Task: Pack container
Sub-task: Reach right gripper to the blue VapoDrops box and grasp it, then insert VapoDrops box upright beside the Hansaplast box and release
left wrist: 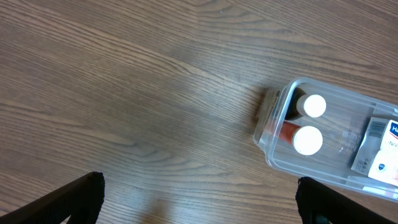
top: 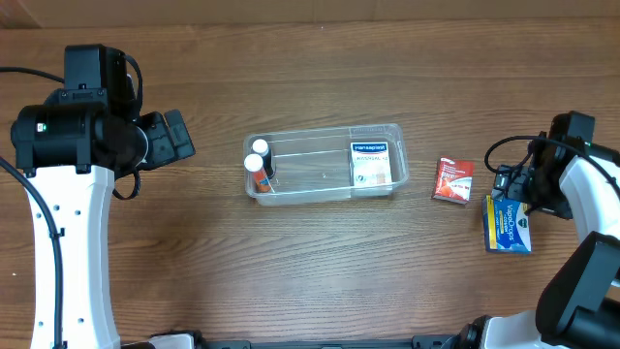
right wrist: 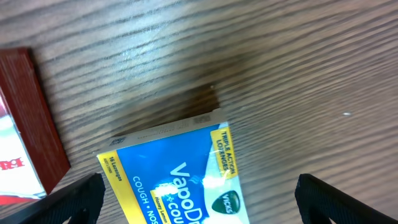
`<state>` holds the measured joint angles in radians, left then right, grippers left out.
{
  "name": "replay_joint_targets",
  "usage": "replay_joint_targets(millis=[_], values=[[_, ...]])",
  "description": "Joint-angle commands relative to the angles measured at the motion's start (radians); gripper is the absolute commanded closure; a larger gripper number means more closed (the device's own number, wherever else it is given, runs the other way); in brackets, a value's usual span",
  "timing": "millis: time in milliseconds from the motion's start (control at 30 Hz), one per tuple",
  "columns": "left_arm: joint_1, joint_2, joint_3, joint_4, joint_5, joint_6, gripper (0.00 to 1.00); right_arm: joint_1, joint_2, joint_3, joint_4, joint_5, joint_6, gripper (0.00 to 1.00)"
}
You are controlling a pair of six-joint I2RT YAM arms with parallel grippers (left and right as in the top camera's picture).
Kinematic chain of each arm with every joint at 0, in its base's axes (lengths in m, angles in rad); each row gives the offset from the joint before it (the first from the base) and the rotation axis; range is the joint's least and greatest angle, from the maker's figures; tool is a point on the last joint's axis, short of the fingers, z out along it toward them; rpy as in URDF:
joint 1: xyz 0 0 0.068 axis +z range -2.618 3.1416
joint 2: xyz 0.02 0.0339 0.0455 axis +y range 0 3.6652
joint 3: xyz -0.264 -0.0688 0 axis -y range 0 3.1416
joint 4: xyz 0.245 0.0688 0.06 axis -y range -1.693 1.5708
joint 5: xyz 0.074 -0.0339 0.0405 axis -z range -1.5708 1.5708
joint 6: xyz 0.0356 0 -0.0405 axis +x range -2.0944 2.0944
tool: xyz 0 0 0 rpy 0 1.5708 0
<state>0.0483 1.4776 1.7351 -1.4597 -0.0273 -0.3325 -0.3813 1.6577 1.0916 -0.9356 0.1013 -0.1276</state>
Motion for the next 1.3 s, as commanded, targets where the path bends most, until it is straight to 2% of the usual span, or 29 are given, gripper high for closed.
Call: replay_joint_targets(millis=[0,333,467,600,733,767,1000,1067,1133,1267], values=[[0.004,0.004,0.000,-0.001,-0.006,0.023,0.00,-0.009,-0.011,-0.077,0.038,-0.095,-0.047,0.00],[0.004,0.006,0.000,0.001,-0.006,0.023,0.00,-0.001,-0.005,-0.124,0.068,-0.080,-0.087,0.00],[0.004,0.006,0.000,-0.005,-0.006,0.023,0.00,-0.001,0.068,-0.124,0.063,-0.077,-0.086,0.01],[0.004,0.006,0.000,-0.006,-0.006,0.023,0.00,-0.001,0.084,-0.124,0.074,-0.077,-0.086,0.07],[0.004,0.006,0.000,-0.006,-0.006,0.023,0.00,-0.001,0.084,-0.124,0.075,-0.077,-0.085,0.26],[0.004,0.006,0.000,-0.006,-0.006,0.023,0.00,-0.001,0.084,-0.124,0.075,-0.077,-0.083,0.27],[0.004,0.006,0.000,-0.009,-0.006,0.023,0.00,0.000,0.082,-0.115,0.087,-0.087,-0.048,0.28],[0.004,0.006,0.000,-0.008,-0.006,0.023,0.00,0.000,0.056,-0.074,0.083,-0.120,-0.023,0.32],[0.004,0.006,0.000,-0.006,-0.006,0.023,0.00,0.000,0.001,0.007,0.037,-0.129,0.061,0.34],[0.004,0.006,0.000,-0.006,-0.006,0.023,0.00,0.024,-0.124,0.245,-0.233,-0.264,0.219,0.39]])
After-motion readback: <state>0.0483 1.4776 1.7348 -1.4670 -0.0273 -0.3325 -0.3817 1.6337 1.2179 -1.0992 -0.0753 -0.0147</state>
